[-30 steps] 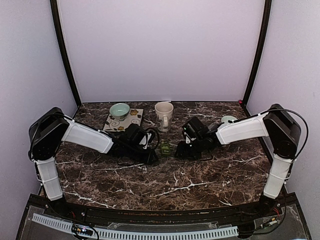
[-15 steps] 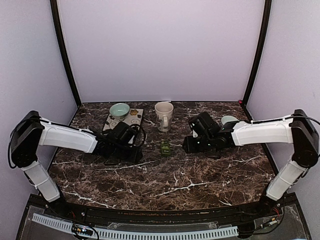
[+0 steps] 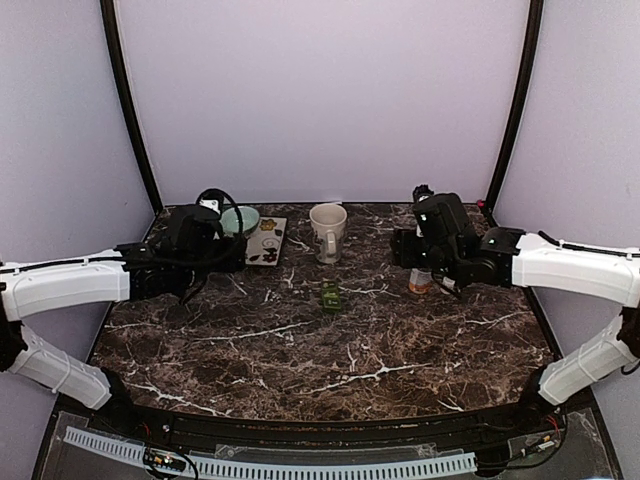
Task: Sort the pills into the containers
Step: Reset both arms
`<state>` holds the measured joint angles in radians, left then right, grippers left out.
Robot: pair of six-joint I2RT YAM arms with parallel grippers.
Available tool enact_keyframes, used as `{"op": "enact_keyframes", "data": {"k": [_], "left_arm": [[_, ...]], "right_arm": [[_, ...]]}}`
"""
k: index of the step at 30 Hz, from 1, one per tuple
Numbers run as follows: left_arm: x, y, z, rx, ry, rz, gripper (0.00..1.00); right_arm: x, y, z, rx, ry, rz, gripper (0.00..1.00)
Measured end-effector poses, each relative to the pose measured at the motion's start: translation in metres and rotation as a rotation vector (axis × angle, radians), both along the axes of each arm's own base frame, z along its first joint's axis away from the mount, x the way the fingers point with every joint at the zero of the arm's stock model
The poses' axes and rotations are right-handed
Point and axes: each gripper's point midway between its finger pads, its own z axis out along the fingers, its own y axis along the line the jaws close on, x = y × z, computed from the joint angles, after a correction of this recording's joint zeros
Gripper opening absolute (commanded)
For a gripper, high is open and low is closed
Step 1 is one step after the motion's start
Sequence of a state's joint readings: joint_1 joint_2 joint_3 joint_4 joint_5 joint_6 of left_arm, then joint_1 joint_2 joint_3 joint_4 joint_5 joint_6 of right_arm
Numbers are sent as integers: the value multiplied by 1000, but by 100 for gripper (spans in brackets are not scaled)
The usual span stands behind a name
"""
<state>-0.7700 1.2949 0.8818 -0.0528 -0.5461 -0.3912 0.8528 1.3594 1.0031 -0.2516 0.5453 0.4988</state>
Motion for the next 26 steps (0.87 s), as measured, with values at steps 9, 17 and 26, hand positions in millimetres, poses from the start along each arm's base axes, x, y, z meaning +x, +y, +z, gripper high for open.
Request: {"op": "enact_keyframes", "data": {"k": [9,17,26], "left_arm": [[-3,38,37,9,-224,55,87],[6,53,38,30,-285,71,87],[11,57,29,25,-291,39,87]], "right_arm": [[-8,-68,60,-8,-212,-222,97],[-14,-126,55,-94,-274,-445,100],[-26,-151,53,-67,-296,-546,100]]}}
